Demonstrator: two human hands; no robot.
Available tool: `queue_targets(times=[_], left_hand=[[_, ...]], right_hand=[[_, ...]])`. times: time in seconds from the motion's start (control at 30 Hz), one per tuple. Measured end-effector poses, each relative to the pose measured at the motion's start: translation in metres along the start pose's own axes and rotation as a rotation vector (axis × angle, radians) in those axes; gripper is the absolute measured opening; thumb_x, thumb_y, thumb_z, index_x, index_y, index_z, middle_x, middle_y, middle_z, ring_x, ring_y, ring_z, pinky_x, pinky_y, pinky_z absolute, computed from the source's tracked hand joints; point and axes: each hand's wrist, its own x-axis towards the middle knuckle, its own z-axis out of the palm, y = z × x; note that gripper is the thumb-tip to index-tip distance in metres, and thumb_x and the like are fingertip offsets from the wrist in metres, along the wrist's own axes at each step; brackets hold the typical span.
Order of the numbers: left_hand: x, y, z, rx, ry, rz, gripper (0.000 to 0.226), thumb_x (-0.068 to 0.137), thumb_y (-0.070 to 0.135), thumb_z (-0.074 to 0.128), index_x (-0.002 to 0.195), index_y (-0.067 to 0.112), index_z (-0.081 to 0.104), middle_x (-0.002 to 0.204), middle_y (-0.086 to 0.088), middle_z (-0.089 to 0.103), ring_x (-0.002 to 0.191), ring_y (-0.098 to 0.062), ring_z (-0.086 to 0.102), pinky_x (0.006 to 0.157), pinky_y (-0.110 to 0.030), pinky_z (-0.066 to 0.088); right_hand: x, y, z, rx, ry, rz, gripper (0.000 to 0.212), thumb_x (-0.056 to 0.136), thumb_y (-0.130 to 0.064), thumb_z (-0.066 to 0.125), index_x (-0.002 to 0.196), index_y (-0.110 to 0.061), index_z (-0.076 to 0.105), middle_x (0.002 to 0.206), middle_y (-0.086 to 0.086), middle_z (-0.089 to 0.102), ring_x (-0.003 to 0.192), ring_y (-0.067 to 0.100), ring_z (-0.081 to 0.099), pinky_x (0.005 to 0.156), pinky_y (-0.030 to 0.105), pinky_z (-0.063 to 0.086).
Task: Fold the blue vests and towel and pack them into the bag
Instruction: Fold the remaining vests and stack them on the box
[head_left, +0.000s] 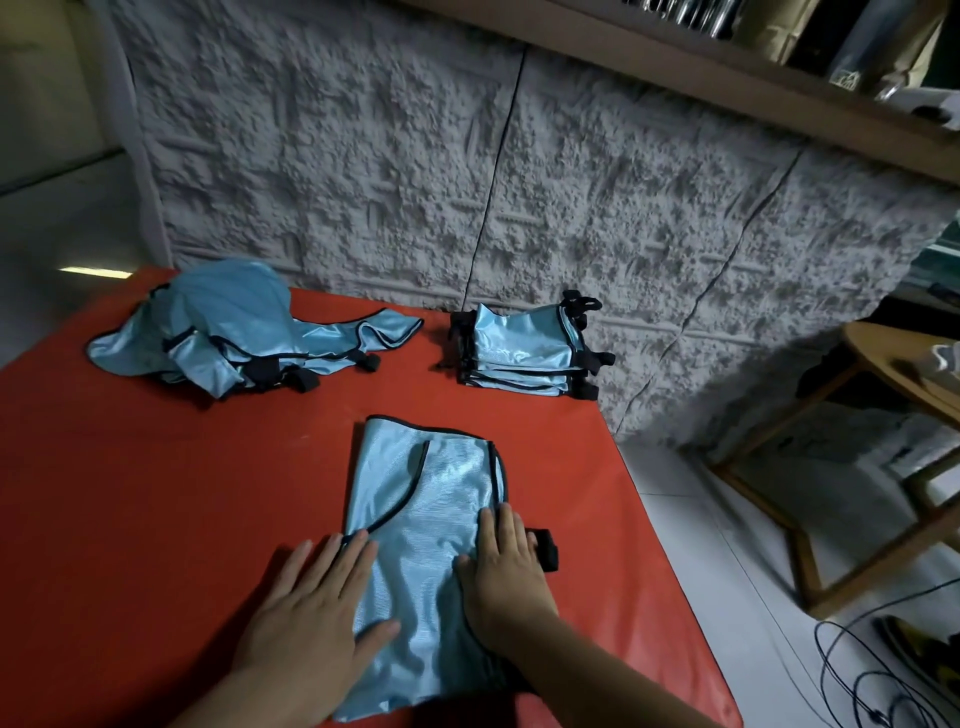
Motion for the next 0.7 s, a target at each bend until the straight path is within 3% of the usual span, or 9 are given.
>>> queue_targets(times=[0.17, 0.27, 0.33, 0.4, 0.5, 0.7], left_hand=[[-0.005, -0.029, -0.003, 0.067, 0.009, -0.017, 0.090, 0.089, 0.076, 0.031, 0.137, 0.005, 0.059, 0.143, -0.007, 0.058, 0.127, -0.024, 0.060, 0.114, -0.047, 0.021], [-0.003, -0.040, -0.007, 0.095, 0.018, -0.097, 0.081, 0.082, 0.071, 0.042, 0.138, 0.017, 0.062, 0.138, -0.012, 0.062, 0.123, -0.028, 0.063, 0.112, -0.047, 0.020], [0.003, -0.037, -0.014, -0.004, 0.075, -0.214, 0.064, 0.079, 0.057, 0.052, 0.134, 0.027, 0.064, 0.126, -0.015, 0.069, 0.116, -0.032, 0.067, 0.106, -0.050, 0.026], [0.010, -0.029, -0.023, -0.243, 0.174, -0.350, 0.054, 0.077, 0.035, 0.069, 0.130, 0.029, 0.066, 0.106, -0.007, 0.074, 0.105, -0.031, 0.069, 0.101, -0.051, 0.033], [0.016, -0.012, -0.048, -0.511, 0.193, -0.543, 0.057, 0.080, 0.021, 0.078, 0.133, 0.033, 0.062, 0.084, 0.010, 0.069, 0.095, -0.027, 0.067, 0.090, -0.041, 0.049], [0.032, 0.004, -0.049, -0.590, 0.108, -0.714, 0.057, 0.077, 0.029, 0.075, 0.132, 0.031, 0.060, 0.119, 0.001, 0.071, 0.107, -0.030, 0.066, 0.089, -0.034, 0.051]], right_hand=[[0.008, -0.033, 0.005, 0.026, -0.003, -0.030, 0.070, 0.106, -0.046, 0.020, 0.161, -0.012, -0.007, 0.167, 0.010, -0.018, 0.154, 0.024, -0.020, 0.122, 0.038, -0.014], [0.007, -0.037, 0.006, 0.037, 0.015, -0.034, 0.070, 0.106, -0.046, 0.019, 0.161, -0.012, -0.006, 0.168, 0.010, -0.018, 0.154, 0.023, -0.019, 0.121, 0.036, -0.015], [0.005, -0.034, 0.005, 0.046, 0.027, -0.027, 0.069, 0.106, -0.046, 0.020, 0.161, -0.013, -0.005, 0.168, 0.010, -0.017, 0.154, 0.022, -0.018, 0.120, 0.036, -0.015], [0.003, -0.033, 0.004, 0.050, 0.032, -0.021, 0.069, 0.106, -0.046, 0.020, 0.162, -0.014, -0.005, 0.168, 0.008, -0.017, 0.154, 0.021, -0.018, 0.120, 0.035, -0.015], [0.002, -0.036, 0.005, 0.054, 0.022, -0.015, 0.067, 0.106, -0.046, 0.017, 0.161, -0.016, -0.006, 0.168, 0.006, -0.018, 0.154, 0.021, -0.019, 0.120, 0.035, -0.014], [0.004, -0.037, 0.008, 0.065, 0.030, -0.003, 0.067, 0.106, -0.046, 0.019, 0.162, -0.017, -0.005, 0.168, 0.006, -0.016, 0.155, 0.022, -0.017, 0.123, 0.038, -0.012]])
